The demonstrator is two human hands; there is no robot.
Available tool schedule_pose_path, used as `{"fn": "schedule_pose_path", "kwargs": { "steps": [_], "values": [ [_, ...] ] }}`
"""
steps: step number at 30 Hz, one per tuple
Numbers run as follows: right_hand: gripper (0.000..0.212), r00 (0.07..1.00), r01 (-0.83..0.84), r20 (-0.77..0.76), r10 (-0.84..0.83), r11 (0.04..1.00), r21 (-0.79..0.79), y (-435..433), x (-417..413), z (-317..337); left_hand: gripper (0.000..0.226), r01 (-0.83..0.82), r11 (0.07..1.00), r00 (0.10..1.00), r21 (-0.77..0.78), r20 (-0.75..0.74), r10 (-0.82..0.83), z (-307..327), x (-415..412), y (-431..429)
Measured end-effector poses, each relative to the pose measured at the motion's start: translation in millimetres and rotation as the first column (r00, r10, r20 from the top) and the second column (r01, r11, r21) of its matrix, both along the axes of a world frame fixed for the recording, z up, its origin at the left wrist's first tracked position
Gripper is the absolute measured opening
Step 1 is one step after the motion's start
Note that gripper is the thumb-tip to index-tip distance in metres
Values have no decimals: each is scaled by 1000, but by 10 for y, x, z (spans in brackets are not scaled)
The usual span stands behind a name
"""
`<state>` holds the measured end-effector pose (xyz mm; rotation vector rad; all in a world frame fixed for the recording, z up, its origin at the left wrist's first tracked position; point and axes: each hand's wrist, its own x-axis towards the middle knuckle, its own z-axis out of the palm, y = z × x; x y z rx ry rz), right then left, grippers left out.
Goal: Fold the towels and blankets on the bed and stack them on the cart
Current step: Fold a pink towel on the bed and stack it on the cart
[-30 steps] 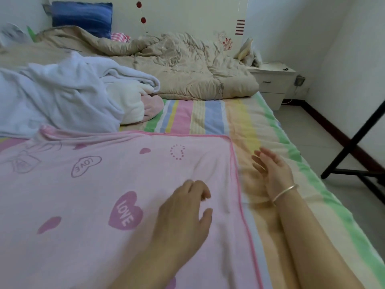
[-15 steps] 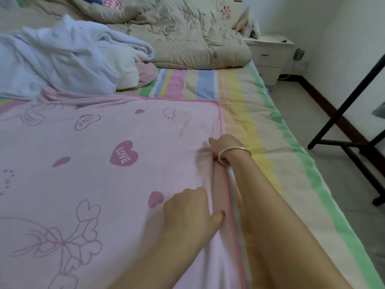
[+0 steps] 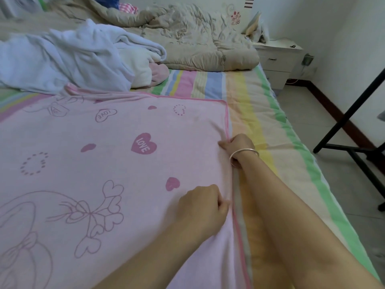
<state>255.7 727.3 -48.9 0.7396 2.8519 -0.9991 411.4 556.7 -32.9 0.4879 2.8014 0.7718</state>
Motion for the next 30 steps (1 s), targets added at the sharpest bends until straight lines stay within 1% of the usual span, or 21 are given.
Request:
{"fn": "schedule_pose_path", "kwargs": {
  "steps": [2,5,6,8,11,14,17,21,23,26,28,30],
  "values": [
    [41,1000,1,-4,-1,1000,-15,0,27,13,20,-18,998,1000,65,-9,19,-1,50,-22],
    [47,998,25,-48,-28,998,-59,28,135,100,8,32,986,998,165,-60,-22,91,200,-87],
    [50,997,30,-65,-35,996,-88,32,195,133,7,44,978,998,205,-59,-33,119,260,-122],
    [48,997,4,-81,-19,984,-177,1,422,180,11,49,962,999,267,-5,-50,138,408,-206],
    [33,997,-65,-69,47,952,-300,-127,936,215,14,95,969,992,230,57,-111,94,618,-321],
    [22,997,-72,-55,55,919,-387,-258,1458,212,11,136,973,985,184,78,-153,56,811,-416],
    [24,998,-55,-33,45,900,-433,-377,1901,219,10,161,968,981,190,81,-179,39,1055,-516],
    [27,999,-44,-42,26,856,-515,-524,2405,253,19,205,955,975,213,42,-219,-19,1506,-657],
    [28,998,-64,-40,51,865,-498,-580,2576,245,22,200,946,976,255,31,-215,-87,1699,-736],
    [24,996,-85,-58,66,892,-445,-622,2708,230,31,233,937,972,259,-67,-223,-163,1866,-799],
    [25,996,-77,-75,46,875,-479,-624,2740,226,38,285,935,956,213,-141,-259,-190,1910,-785],
    [30,994,-63,-113,10,876,-477,-620,2772,192,38,334,930,933,151,-194,-304,-211,1937,-780]
  ]
}}
